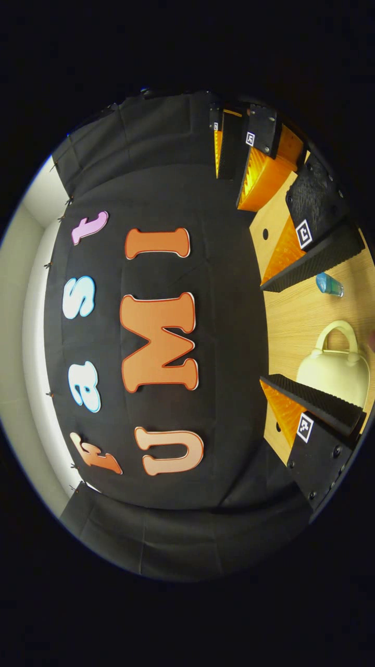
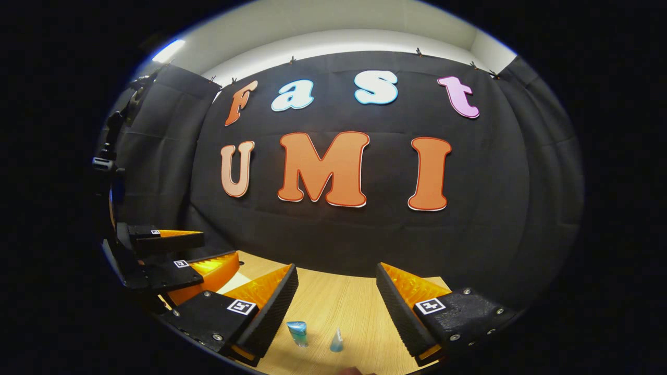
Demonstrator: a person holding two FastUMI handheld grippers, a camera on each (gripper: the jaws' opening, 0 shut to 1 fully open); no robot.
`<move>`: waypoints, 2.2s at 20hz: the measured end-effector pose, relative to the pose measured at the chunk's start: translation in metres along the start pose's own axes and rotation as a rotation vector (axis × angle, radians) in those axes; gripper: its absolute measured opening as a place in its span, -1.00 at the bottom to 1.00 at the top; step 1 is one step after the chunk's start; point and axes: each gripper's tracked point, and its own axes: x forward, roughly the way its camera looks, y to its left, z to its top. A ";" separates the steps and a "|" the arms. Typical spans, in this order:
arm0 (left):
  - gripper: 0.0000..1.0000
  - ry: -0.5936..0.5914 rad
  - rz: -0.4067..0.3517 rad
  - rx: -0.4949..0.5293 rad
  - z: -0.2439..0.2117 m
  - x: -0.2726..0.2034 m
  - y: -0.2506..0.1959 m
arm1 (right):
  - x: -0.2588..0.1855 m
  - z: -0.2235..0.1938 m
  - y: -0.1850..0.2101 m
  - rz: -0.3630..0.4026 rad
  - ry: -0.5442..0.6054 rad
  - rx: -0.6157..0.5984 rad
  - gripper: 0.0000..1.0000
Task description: First open the suitcase, pack the skin care products into it, and then close the suitcase.
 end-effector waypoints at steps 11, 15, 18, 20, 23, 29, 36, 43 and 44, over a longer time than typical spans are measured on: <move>0.96 0.094 0.012 0.101 -0.035 0.005 -0.004 | -0.004 0.001 -0.025 -0.024 -0.003 -0.021 0.91; 0.97 0.199 0.011 0.186 -0.080 0.006 -0.002 | -0.006 0.003 -0.048 -0.059 -0.007 -0.023 0.91; 0.97 0.258 -0.004 0.255 -0.108 0.005 -0.004 | -0.010 0.000 -0.066 -0.093 -0.003 -0.027 0.91; 0.97 0.295 -0.015 0.315 -0.127 0.004 -0.007 | -0.013 -0.001 -0.077 -0.111 0.002 -0.024 0.91; 0.97 0.355 -0.038 0.413 -0.160 0.002 -0.009 | -0.018 -0.006 -0.089 -0.134 0.011 -0.021 0.91; 0.94 0.422 -0.060 0.592 -0.206 -0.001 -0.009 | -0.026 -0.013 -0.103 -0.156 0.026 -0.011 0.91; 0.93 0.450 -0.062 0.826 -0.239 0.004 -0.002 | -0.027 -0.016 -0.114 -0.167 0.029 -0.008 0.91; 0.13 0.452 -0.113 1.040 -0.258 0.031 -0.003 | -0.028 -0.019 -0.124 -0.166 0.028 0.006 0.91; 0.08 0.456 -0.118 1.043 -0.261 0.032 -0.005 | -0.028 -0.020 -0.126 -0.165 0.028 0.008 0.91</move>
